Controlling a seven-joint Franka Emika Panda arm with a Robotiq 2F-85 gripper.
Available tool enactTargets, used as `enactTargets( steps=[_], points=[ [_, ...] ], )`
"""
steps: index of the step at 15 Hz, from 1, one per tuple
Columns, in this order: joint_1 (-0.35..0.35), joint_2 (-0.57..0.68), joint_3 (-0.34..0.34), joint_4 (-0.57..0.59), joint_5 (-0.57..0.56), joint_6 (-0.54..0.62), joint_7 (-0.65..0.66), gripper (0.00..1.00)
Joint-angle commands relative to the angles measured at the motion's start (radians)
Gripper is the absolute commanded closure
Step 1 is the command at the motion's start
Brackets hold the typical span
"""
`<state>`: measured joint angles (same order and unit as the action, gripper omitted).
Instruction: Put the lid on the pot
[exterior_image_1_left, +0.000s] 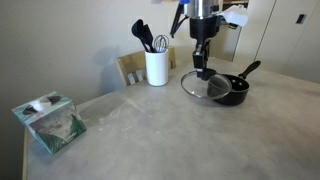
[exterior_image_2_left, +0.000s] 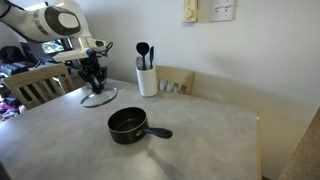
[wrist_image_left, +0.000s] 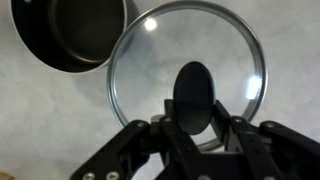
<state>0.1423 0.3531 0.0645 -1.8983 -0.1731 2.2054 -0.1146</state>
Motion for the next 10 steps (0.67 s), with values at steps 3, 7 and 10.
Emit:
enactTargets(
  steps=[3, 7, 10],
  points=[
    [-0.154, -0.141, -0.037, -0.254, 0.042, 0.22, -0.168, 0.87],
    [-0.222, -0.189, -0.069, -0.38, 0.088, 0.354, -0.237, 0.87],
    [-0.268, -0.189, -0.077, -0.41, 0.147, 0.388, -0.312, 0.87]
  ],
)
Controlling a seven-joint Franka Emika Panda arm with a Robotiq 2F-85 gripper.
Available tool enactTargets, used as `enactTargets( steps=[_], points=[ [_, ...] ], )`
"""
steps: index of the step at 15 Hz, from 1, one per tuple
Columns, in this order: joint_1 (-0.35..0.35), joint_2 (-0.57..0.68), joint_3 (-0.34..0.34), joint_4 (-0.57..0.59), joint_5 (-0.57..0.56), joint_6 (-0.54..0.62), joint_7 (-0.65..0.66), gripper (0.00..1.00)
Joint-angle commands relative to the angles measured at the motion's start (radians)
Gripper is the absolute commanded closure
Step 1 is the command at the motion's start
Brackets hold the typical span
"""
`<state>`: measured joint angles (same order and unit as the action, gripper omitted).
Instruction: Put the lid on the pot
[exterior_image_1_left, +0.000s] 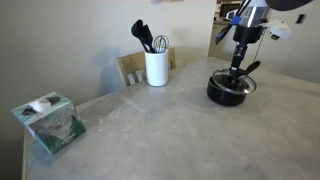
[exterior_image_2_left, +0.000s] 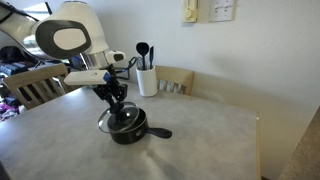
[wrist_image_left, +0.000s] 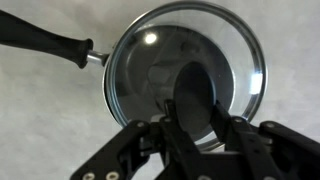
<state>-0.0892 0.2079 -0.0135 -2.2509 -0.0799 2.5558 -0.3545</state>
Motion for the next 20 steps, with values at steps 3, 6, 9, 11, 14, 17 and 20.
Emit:
enactTargets(
  steps=[3, 6, 9, 11, 14, 17, 20],
  points=[
    [-0.069, -0.028, 0.006, -0.054, 0.122, 0.041, -0.149, 0.87],
    [-0.089, -0.031, 0.008, -0.023, 0.16, -0.031, -0.22, 0.87],
    [-0.097, -0.027, 0.005, 0.025, 0.175, -0.121, -0.297, 0.87],
    [-0.089, -0.007, -0.007, 0.072, 0.144, -0.187, -0.312, 0.87],
    [-0.079, 0.019, -0.013, 0.132, 0.117, -0.254, -0.33, 0.87],
    [-0.074, 0.053, -0.01, 0.184, 0.094, -0.285, -0.345, 0.87],
    [-0.068, 0.099, -0.002, 0.225, 0.078, -0.278, -0.359, 0.87]
  ],
)
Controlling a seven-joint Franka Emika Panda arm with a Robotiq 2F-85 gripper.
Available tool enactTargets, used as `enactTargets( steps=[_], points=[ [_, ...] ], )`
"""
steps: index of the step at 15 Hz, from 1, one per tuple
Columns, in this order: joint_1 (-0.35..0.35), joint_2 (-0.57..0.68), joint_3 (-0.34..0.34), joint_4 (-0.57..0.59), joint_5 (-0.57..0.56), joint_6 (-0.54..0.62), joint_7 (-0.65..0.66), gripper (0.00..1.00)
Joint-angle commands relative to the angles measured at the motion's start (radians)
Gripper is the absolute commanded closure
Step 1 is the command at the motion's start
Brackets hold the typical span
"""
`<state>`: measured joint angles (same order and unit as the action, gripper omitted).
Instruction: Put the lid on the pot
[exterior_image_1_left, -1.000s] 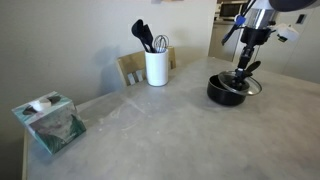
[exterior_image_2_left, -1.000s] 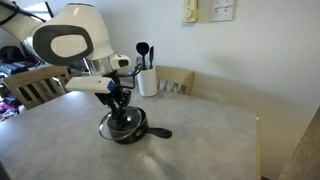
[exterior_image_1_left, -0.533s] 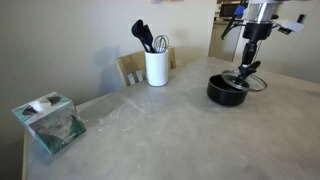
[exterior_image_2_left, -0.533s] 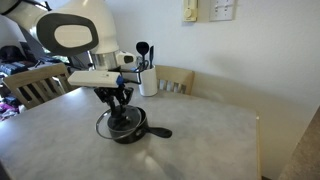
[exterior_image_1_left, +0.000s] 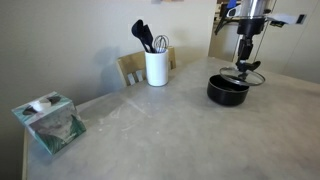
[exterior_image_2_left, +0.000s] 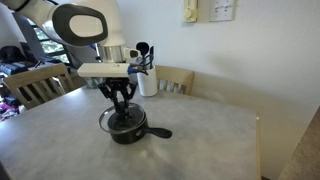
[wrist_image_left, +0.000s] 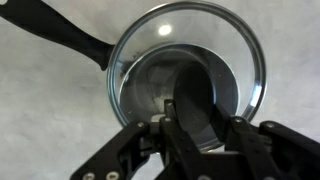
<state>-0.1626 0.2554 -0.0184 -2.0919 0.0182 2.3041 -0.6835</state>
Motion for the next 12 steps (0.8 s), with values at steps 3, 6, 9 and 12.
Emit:
enactTargets(
  steps=[3, 6, 9, 12],
  points=[
    [0.016, 0.088, 0.014, 0.096, -0.038, -0.023, -0.033, 0.87],
    [0.026, 0.114, 0.026, 0.12, -0.051, -0.027, -0.029, 0.87],
    [0.037, 0.126, 0.033, 0.132, -0.067, -0.028, -0.026, 0.87],
    [0.042, 0.134, 0.038, 0.14, -0.08, -0.031, -0.025, 0.87]
  ],
)
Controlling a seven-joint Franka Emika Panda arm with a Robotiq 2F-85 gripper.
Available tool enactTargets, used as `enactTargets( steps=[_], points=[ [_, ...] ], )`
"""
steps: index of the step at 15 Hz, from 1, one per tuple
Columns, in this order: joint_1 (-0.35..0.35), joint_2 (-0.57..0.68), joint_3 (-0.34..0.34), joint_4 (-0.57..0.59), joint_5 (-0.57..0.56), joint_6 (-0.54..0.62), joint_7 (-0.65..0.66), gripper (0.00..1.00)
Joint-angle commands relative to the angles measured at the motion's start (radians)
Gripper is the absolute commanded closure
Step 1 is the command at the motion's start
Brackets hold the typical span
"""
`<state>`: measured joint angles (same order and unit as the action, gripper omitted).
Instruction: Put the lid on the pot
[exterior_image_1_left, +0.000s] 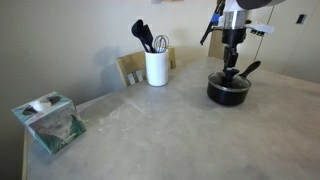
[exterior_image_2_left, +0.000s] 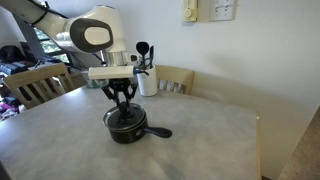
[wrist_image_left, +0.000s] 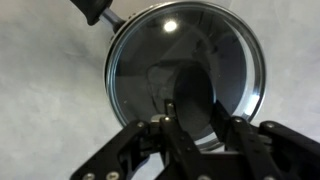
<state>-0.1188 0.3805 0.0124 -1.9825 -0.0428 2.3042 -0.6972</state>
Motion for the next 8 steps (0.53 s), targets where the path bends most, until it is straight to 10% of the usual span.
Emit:
enactTargets(
  steps=[1, 8],
  points=[
    [-0.002, 0.008, 0.008, 0.028, -0.019, -0.031, -0.013, 0.87],
    [-0.012, -0.002, -0.015, 0.005, -0.046, -0.013, 0.003, 0.87]
  ],
)
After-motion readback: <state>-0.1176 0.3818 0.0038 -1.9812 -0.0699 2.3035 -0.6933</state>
